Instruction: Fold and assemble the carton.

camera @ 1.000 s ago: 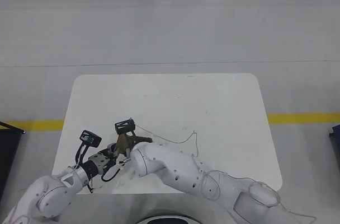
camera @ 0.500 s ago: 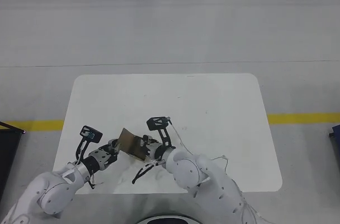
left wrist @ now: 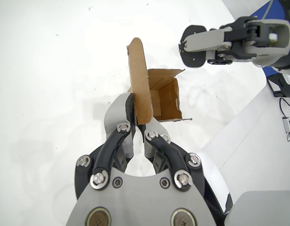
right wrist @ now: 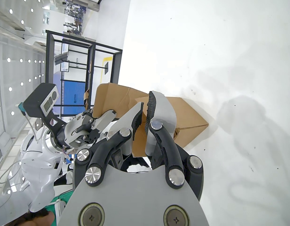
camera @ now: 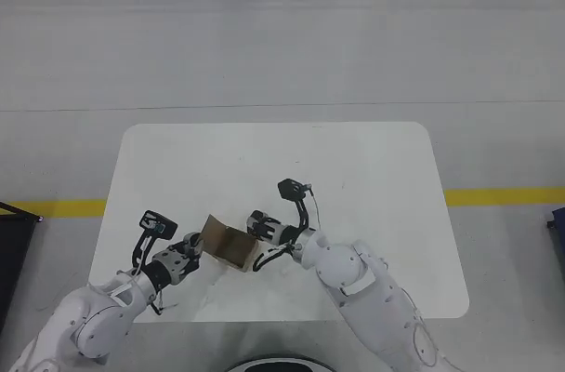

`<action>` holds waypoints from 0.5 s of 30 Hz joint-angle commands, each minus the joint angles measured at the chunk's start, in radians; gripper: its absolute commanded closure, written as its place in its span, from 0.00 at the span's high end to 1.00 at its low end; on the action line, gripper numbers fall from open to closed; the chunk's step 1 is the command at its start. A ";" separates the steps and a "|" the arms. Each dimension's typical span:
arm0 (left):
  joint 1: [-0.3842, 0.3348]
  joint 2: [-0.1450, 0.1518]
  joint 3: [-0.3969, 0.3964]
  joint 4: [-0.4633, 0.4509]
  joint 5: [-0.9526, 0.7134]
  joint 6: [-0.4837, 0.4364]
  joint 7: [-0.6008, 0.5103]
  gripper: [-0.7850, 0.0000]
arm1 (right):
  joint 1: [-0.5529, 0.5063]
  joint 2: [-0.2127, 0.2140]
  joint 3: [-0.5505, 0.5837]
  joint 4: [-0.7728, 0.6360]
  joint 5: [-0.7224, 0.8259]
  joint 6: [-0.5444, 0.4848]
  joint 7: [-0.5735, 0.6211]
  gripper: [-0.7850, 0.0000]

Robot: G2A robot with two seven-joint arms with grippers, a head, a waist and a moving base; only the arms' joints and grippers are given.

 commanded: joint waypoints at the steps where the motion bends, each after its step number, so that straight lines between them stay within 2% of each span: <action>1: -0.001 -0.001 0.001 -0.001 0.002 0.001 -0.003 0.00 | 0.034 -0.003 -0.029 0.026 -0.002 0.012 0.057 0.00; 8: -0.004 -0.003 0.005 -0.003 0.005 0.002 -0.007 0.00 | 0.104 -0.009 -0.092 0.077 -0.057 0.102 0.138 0.00; 12: -0.006 -0.004 0.009 -0.001 0.006 0.001 -0.007 0.00 | 0.129 -0.016 -0.125 0.090 -0.089 0.163 0.136 0.00; 15: -0.007 -0.005 0.010 0.000 0.007 0.001 -0.006 0.00 | 0.123 -0.017 -0.134 0.064 -0.090 0.159 0.118 0.00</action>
